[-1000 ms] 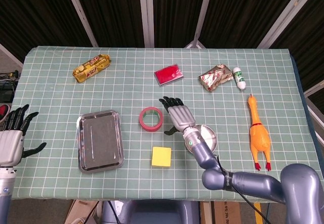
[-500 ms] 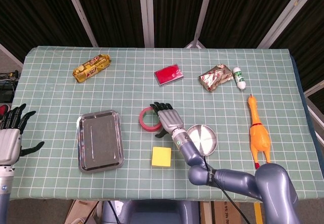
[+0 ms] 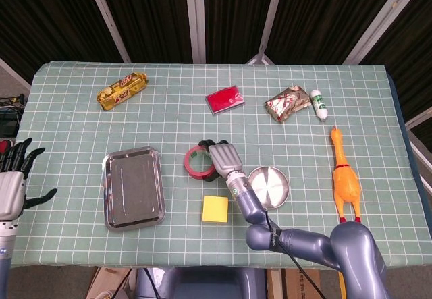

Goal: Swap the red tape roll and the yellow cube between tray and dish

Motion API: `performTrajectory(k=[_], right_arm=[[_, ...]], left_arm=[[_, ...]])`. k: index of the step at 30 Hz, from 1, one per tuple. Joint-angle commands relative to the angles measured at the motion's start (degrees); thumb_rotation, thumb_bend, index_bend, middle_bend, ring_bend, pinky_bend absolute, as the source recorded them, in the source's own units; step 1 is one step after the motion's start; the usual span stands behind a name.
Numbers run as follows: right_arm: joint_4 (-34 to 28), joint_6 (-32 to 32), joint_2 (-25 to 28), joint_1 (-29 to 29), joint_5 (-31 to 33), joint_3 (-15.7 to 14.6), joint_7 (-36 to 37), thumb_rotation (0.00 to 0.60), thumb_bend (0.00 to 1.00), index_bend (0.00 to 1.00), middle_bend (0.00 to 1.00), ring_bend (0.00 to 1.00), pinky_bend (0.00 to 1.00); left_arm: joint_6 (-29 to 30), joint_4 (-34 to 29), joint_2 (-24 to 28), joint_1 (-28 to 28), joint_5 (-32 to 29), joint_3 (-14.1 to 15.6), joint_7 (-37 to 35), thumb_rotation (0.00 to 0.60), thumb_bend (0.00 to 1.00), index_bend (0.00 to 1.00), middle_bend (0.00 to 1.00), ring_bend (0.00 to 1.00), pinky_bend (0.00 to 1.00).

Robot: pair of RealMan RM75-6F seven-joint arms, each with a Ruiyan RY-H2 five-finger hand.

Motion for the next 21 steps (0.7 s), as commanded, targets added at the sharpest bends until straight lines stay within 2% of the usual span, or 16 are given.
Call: performTrajectory(k=[1,5,9,15,21], right_arm=[[0.3,1.4,-0.4,-1.1,-1.7,0.3,1.5,0.6,0.1,0.34,0.37,0.57,0.35],[-0.6,2.8,0.4,-2.6,-3.8,0.3,2.8,0.6,0.11,0.35,0.39,0.59,0.37],[-4.6,5.1,3.5,-4.7,-5.3,0.3,2.7,0.6,0.11,0.36,0.39,0.59,0.37],[-16.6,8.4,13.9,-10.1,-5.6,-0.4,1.4,0.6,0.12,0.36,0.39,0.59,0.37],[-28.0,9.6,25.0,-15.8,-8.2,-4.0,1.8,0.6,0.12,0.36,0.39,0.59,0.37]], left_arm=[[0.1,-0.1,0.0,0.0,-0.1,-0.1,-0.1,0.6,0.04,0.2,0.0,0.0,0.02],[0.2,0.0,0.1,0.1,-0.3,-0.3,-0.2,0.6,0.04,0.2,0.0,0.0,0.02],[0.1,0.0,0.2,0.1,-0.6,-0.4,-0.3,0.6,0.04,0.2,0.0,0.0,0.02],[0.4,-0.1,0.5,0.3,-1.2,-0.9,-0.9,0.6,0.04,0.2,0.0,0.0,0.02],[0.8,-0.5,0.3,0.4,-0.4,-0.6,-0.7,0.6,0.04,0.2,0.0,0.0,0.02]])
